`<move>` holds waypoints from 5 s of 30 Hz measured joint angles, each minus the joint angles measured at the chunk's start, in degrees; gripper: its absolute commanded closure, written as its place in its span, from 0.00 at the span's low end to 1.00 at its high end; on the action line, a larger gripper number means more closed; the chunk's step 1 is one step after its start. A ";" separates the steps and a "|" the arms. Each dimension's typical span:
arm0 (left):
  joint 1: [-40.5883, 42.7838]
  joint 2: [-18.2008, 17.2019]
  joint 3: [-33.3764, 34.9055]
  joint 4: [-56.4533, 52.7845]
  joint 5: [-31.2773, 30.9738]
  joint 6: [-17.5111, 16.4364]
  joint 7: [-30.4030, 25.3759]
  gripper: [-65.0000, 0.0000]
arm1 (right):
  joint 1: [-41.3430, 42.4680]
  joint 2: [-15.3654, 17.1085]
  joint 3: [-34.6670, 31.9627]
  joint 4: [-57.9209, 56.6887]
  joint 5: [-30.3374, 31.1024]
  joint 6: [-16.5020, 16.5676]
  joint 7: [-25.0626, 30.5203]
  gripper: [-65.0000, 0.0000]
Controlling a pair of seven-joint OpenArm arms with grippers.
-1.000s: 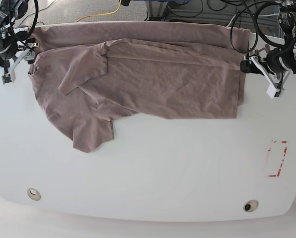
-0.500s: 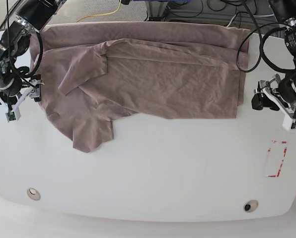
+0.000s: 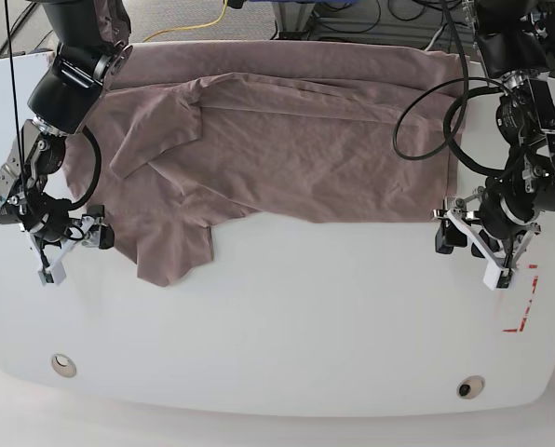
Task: Layout the t-shirt on the table in an organized manner, then fold the t-shirt properly
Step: 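Release the edge and move both open grippers to the t-shirt's hem, then grasp the hem corners with both grippers, then fold the held hem over toward the collar with both grippers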
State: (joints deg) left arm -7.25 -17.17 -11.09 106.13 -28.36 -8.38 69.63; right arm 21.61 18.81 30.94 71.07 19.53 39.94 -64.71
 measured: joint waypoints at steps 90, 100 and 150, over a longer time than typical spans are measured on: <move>-0.52 0.59 2.49 -28.44 0.74 -7.98 -9.44 0.43 | 7.17 -0.39 -12.59 -29.14 0.15 -0.31 20.11 0.98; -2.69 1.18 2.47 -31.15 1.01 -7.96 -9.66 0.43 | 7.06 -0.39 -12.59 -29.14 0.17 -0.31 20.13 0.98; -0.15 2.03 2.58 -15.78 1.36 -7.91 -15.15 1.00 | 3.82 -1.60 -12.31 -1.05 0.39 -0.28 2.86 0.99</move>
State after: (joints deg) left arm -7.40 -15.14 -8.51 90.35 -27.00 -16.29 54.48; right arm 25.43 17.21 18.63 70.02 19.92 39.66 -61.84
